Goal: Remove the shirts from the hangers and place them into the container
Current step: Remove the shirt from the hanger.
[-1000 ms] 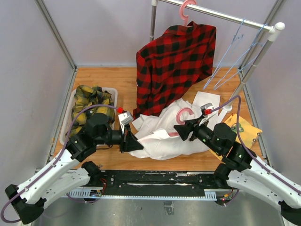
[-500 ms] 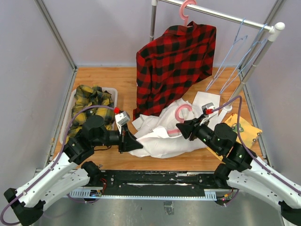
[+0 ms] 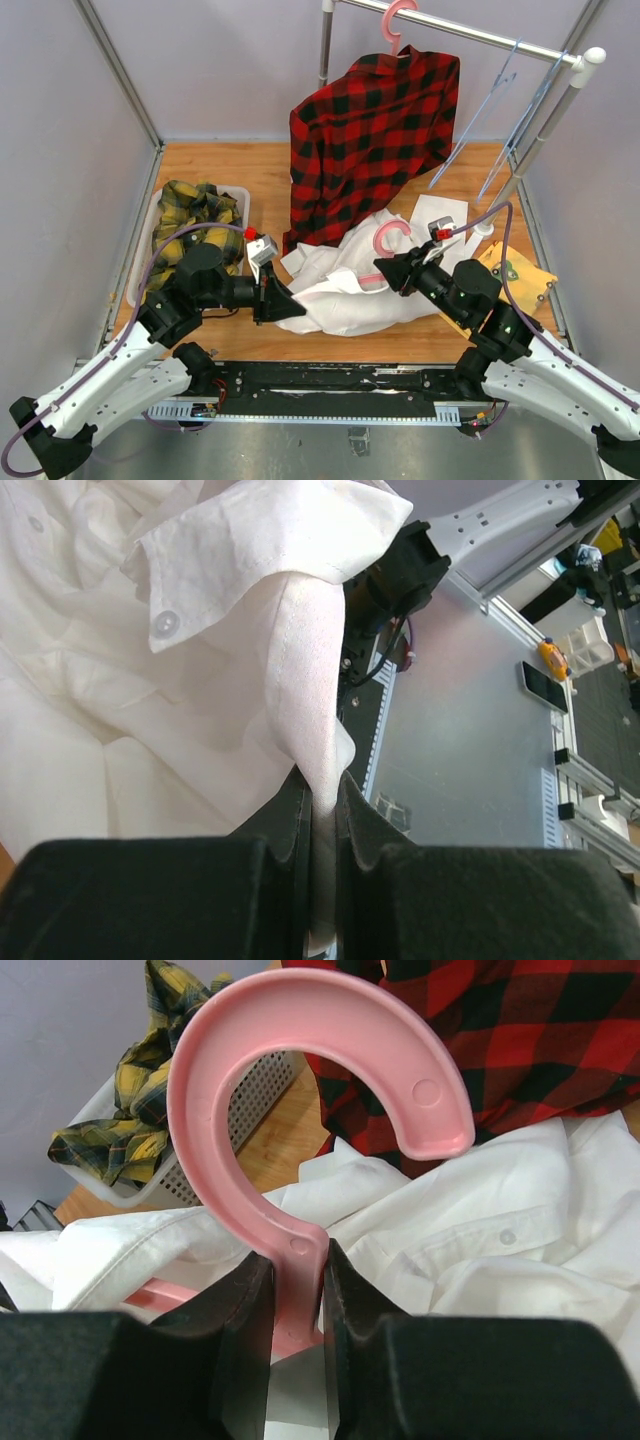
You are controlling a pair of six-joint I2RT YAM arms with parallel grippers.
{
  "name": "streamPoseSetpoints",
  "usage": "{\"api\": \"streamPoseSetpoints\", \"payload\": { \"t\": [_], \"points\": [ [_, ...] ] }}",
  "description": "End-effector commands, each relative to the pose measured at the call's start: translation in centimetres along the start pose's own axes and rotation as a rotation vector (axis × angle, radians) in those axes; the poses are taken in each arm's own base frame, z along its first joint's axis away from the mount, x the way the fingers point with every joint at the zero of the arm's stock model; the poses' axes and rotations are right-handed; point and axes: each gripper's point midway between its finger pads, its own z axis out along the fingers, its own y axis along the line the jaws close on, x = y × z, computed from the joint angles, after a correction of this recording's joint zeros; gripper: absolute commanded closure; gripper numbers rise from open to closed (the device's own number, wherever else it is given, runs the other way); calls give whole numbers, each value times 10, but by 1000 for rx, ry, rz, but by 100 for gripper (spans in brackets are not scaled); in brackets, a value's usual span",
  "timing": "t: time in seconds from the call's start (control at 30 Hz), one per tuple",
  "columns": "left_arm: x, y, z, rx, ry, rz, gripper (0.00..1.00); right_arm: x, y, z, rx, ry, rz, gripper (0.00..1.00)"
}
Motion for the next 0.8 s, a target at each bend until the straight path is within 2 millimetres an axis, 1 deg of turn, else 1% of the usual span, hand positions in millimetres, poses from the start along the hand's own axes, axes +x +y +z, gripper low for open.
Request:
{"api": "streamPoseSetpoints", "payload": {
  "t": [0.0, 0.07, 0.1, 0.17, 0.2, 0.33, 0.43, 0.57, 0.63, 0.73, 0.77],
  "points": [
    [-13, -13, 0, 57, -52, 46, 86, -9, -5, 1, 24, -42, 4, 98],
    [-14, -5, 0, 14, -54, 40, 63, -11, -5, -1, 25, -51, 5, 99],
    [-13, -5, 0, 11, -46, 38, 50, -11, -6, -2, 26, -55, 1, 99],
    [-13, -5, 1, 9, -30, 24, 34, -10, -7, -3, 24, -57, -15, 99],
    [-14, -3, 1, -4, -27, 11, 30, -10, -8, -3, 25, -56, -25, 99],
    [-18, 9, 10, -76, -12, -33, 28, -2, -8, 0, 13, -34, -75, 99],
    [-12, 11, 27, -112, 33, -31, 26, 4, -8, 2, 8, 5, -110, 99],
    [-8, 19, 46, -182, 66, -31, 24, 8, 0, 4, -40, 44, -142, 99],
    [-10, 22, 52, -206, 67, -36, 25, 9, 5, 4, -68, 45, -147, 99],
    [-11, 19, 59, -189, 61, -33, 28, 6, 11, 2, -101, 27, -146, 99],
    [-11, 19, 61, -184, 63, -34, 35, 6, 10, 1, -103, 23, -147, 99]
  ]
}}
